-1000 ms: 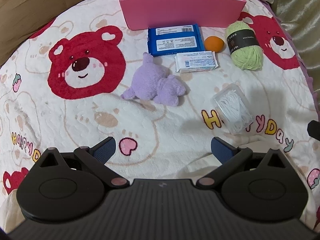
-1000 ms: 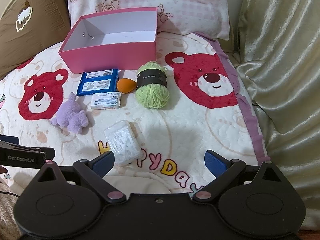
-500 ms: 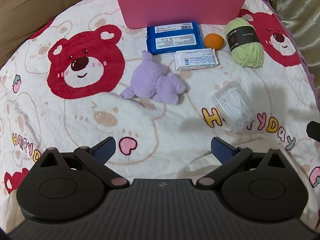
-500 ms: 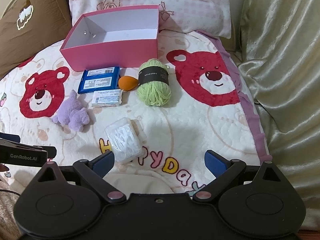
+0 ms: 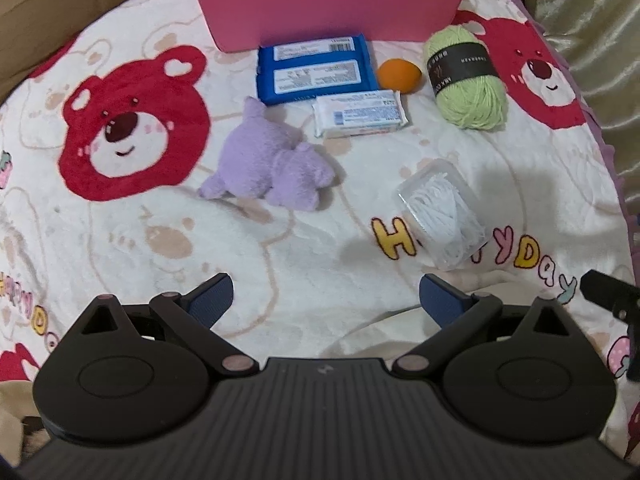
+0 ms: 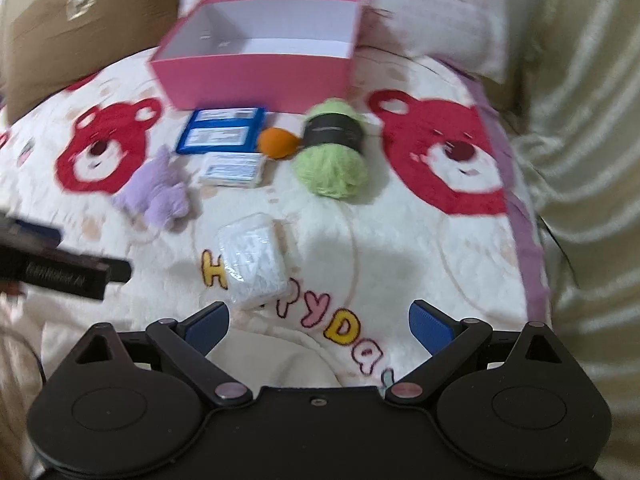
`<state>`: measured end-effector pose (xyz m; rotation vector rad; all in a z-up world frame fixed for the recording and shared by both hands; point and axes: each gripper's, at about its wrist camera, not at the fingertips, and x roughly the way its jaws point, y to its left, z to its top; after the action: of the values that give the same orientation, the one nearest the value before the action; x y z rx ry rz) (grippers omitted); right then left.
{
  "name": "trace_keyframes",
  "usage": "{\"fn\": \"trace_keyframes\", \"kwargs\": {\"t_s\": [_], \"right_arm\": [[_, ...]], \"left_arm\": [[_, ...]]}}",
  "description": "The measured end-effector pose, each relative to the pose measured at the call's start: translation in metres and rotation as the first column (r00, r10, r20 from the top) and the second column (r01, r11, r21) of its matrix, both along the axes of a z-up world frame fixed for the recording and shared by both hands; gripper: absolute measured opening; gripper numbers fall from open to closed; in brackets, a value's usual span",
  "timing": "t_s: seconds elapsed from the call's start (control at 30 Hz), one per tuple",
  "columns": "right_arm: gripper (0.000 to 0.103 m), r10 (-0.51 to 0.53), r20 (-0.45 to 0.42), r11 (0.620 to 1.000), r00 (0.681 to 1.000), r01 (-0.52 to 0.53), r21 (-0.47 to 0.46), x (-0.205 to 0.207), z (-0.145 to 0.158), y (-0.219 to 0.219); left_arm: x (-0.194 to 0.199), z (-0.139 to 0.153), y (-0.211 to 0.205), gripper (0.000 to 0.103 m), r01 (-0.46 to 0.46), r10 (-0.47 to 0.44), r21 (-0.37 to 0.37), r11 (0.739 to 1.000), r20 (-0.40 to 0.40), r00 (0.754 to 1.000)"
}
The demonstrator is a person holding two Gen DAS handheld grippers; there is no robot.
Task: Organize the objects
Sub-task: 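Move the left tool toward the clear plastic floss box, then lower the left gripper around the clear floss box and close it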
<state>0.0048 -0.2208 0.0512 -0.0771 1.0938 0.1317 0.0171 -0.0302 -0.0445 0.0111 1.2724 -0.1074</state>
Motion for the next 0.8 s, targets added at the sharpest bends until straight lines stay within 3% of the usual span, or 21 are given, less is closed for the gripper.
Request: {"fn": "trace_keyframes", "kwargs": {"t_s": [0.13, 0.23, 0.33, 0.43, 0.53, 0.7, 0.8], "right_arm": [[0.097, 0.119, 0.067, 0.992, 0.991, -0.121, 0.031, -0.001, -0.01, -0.002], [0.096, 0.209, 0.101, 0.976, 0.973, -0.213, 0.038, 0.001, -0.027, -0.002], [0.09, 0.245, 0.106, 0.969, 0.964, -0.247, 0.003, 0.007, -0.043, 0.002], [0.089, 0.258, 0.115, 0.963, 0.959, -0.265, 0.051, 0.013, -0.053, 0.005], [0.089, 0.272, 0.138, 0.954, 0.952, -0.286, 0.092, 0.016, -0.057, 0.01], [0.089, 0.335, 0.168, 0.93, 0.927, -0.354, 0.101, 0.02, -0.065, 0.025], [0.089, 0.338, 0.151, 0.929, 0.929, -0.355, 0.104, 0.028, -0.074, 0.029]], "left_arm": [[0.003, -0.01, -0.005, 0.1, -0.008, 0.008, -0.041, 0.999, 0.002, 1.0], [0.004, -0.013, -0.009, 0.1, -0.024, 0.027, -0.061, 0.998, 0.052, 0.998], [0.007, -0.023, -0.017, 0.1, -0.024, 0.029, -0.092, 0.995, 0.051, 0.998], [0.014, -0.035, -0.021, 0.1, -0.051, 0.053, -0.133, 0.99, 0.015, 0.998], [0.02, -0.043, -0.022, 0.098, -0.075, 0.076, -0.12, 0.99, 0.005, 0.997], [0.031, -0.055, -0.014, 0.094, -0.125, 0.121, -0.169, 0.978, -0.035, 0.992], [0.036, -0.061, -0.016, 0.094, -0.13, 0.124, -0.171, 0.977, -0.044, 0.991]]}}
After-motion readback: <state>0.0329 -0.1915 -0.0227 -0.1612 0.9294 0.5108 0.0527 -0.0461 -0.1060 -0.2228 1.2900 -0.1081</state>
